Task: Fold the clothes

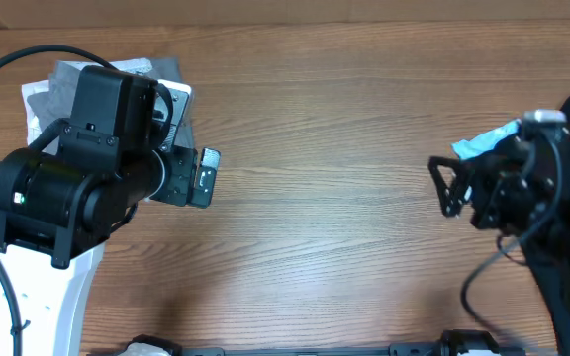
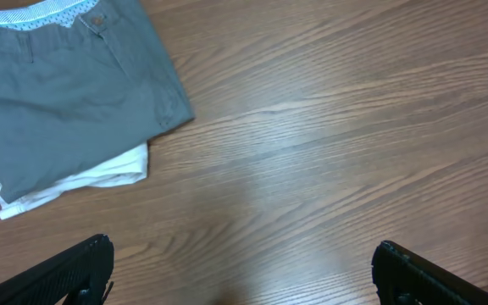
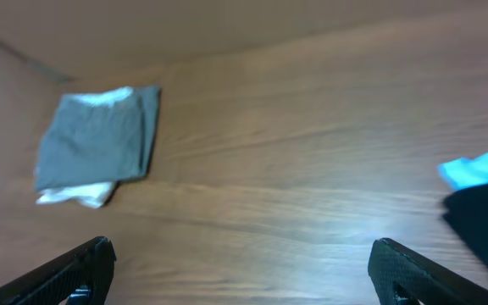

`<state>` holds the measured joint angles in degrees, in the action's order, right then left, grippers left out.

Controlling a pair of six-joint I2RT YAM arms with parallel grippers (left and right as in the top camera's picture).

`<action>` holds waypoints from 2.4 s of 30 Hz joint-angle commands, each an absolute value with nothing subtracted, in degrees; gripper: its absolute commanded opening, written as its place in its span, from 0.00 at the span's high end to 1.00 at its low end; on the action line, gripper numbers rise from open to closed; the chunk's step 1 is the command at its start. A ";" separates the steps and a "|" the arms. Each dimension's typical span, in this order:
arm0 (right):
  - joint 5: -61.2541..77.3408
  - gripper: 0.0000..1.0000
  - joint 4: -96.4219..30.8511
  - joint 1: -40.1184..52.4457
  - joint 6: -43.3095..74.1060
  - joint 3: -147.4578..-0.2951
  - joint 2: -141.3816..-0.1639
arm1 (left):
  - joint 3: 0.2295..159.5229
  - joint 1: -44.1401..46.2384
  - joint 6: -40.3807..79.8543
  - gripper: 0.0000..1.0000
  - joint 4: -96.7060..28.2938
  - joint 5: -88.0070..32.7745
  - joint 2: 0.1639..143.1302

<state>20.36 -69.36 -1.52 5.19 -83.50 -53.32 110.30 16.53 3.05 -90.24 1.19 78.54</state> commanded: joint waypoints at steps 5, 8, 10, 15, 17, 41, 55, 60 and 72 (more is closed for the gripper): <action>6.22 0.00 -47.59 -1.67 -0.95 -69.58 -39.35 | 110.63 16.88 3.88 0.00 -90.15 1.89 78.63; 6.68 0.00 -38.70 -1.67 -1.54 -57.69 -32.32 | 110.63 16.88 3.86 0.00 -90.15 1.89 78.63; 7.79 0.00 -38.00 -1.61 -1.52 -47.86 -26.20 | 110.63 16.88 3.86 0.00 -90.13 1.89 78.63; 11.55 0.00 -38.63 -1.61 -1.52 -33.21 -16.82 | 110.63 16.88 3.86 0.00 -90.15 1.89 78.63; 12.60 0.00 -38.50 -1.61 -1.52 -28.05 -13.47 | 110.63 16.88 3.86 0.00 -90.13 1.89 78.63; 16.19 0.00 -27.49 -1.56 -1.52 -7.86 -0.16 | 110.63 16.88 3.86 0.00 -90.13 1.89 78.63; 16.19 0.00 -27.49 -1.56 -1.52 -7.86 -0.16 | 110.63 16.88 3.86 0.00 -90.13 1.89 78.63; 16.19 0.00 -27.49 -1.56 -1.52 -7.86 -0.16 | 110.63 16.88 3.88 0.00 -90.15 1.89 78.63; 16.19 0.00 -27.49 -1.56 -1.52 -7.86 -0.16 | 109.56 16.51 3.64 0.00 -82.00 3.84 76.73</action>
